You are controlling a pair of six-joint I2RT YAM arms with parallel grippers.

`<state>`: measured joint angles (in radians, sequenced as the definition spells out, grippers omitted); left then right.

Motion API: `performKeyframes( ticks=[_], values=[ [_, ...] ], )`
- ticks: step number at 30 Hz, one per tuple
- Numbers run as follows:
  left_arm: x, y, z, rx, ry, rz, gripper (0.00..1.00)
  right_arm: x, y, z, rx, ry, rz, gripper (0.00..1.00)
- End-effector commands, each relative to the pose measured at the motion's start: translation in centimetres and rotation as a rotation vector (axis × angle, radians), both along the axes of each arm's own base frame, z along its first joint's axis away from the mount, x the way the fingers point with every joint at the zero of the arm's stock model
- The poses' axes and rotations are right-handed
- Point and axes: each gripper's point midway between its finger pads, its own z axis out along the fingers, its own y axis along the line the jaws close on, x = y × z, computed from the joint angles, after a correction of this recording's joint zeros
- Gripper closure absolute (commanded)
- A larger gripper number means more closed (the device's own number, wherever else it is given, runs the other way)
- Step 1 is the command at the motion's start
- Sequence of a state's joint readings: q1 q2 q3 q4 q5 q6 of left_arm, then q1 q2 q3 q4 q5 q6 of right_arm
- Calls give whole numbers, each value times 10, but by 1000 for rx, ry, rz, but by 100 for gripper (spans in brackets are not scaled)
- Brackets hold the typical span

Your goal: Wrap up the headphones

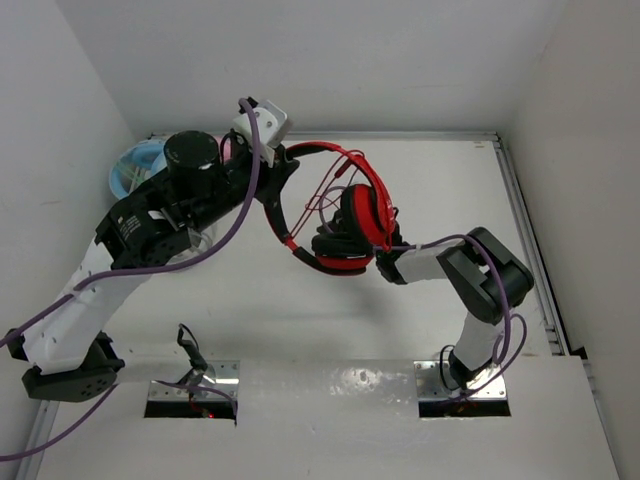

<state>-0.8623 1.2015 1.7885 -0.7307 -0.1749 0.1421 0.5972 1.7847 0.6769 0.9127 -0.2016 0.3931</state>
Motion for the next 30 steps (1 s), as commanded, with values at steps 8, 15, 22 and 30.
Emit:
performKeyframes(
  ticks=[8,15,22,30],
  values=[
    [5,70,92,-342,-72,347,100,-45,37,-20,-123,-48,81,100],
    [23,125,107,-409,-142,690,100,-131,89,-51,-384,-130,363,100],
    [39,126,104,-397,-156,745,100,-189,150,-43,-422,-194,557,100],
    [68,169,99,-322,-253,958,100,-226,145,-17,-412,-283,626,100]
  ],
)
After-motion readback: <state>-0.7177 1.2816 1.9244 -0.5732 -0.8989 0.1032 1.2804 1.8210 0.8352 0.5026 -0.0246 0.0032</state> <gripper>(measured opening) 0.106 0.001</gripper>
